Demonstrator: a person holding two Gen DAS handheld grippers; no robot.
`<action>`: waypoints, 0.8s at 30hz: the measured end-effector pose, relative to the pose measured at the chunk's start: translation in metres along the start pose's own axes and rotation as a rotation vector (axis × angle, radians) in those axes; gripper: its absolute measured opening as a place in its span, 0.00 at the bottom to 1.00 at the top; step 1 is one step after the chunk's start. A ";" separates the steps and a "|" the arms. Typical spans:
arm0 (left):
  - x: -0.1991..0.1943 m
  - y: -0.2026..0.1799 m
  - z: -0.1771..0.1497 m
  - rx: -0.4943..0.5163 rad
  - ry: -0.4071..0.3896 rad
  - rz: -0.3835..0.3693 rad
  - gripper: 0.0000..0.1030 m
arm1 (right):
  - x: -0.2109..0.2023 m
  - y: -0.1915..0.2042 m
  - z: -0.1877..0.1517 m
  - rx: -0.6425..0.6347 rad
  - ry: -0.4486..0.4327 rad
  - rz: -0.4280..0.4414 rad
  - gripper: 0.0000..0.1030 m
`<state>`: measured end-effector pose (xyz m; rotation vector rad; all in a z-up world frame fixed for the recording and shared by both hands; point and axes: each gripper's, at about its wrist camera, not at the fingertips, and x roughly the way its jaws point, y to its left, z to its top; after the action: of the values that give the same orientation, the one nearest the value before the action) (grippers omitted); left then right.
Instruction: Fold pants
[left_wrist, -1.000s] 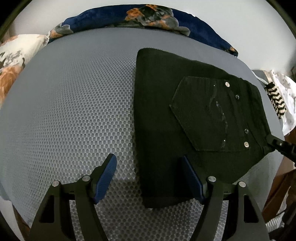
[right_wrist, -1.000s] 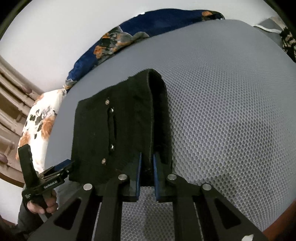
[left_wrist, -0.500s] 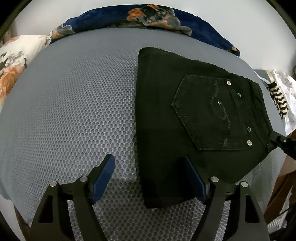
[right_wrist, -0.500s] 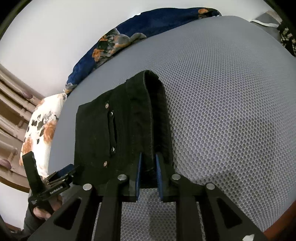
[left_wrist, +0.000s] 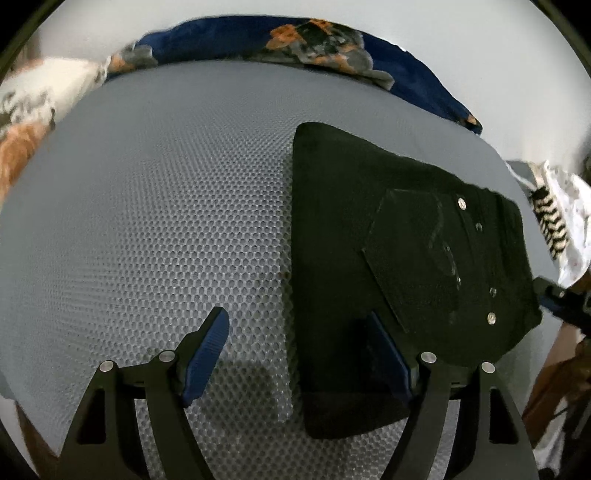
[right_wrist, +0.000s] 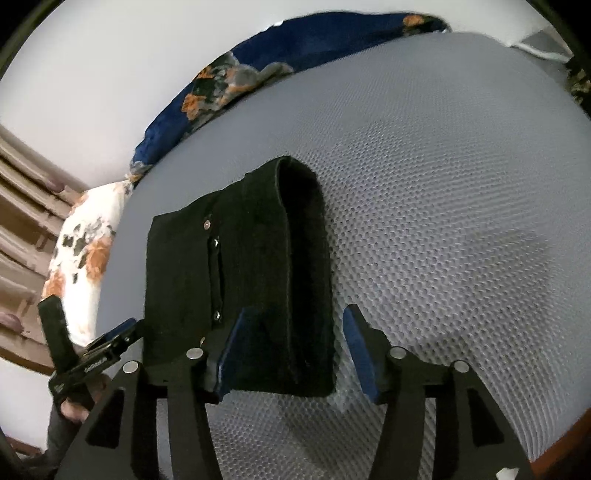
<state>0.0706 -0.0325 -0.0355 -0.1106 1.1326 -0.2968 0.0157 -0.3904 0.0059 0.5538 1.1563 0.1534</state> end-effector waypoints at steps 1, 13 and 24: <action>0.002 0.004 0.003 -0.019 0.013 -0.026 0.75 | 0.004 -0.003 0.003 0.010 0.012 0.024 0.54; 0.025 0.028 0.028 -0.186 0.131 -0.265 0.75 | 0.035 -0.038 0.017 0.109 0.130 0.214 0.61; 0.046 0.013 0.054 -0.203 0.124 -0.316 0.75 | 0.064 -0.041 0.036 0.086 0.183 0.393 0.60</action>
<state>0.1399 -0.0369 -0.0557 -0.4587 1.2675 -0.4733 0.0677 -0.4128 -0.0567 0.8541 1.2248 0.5017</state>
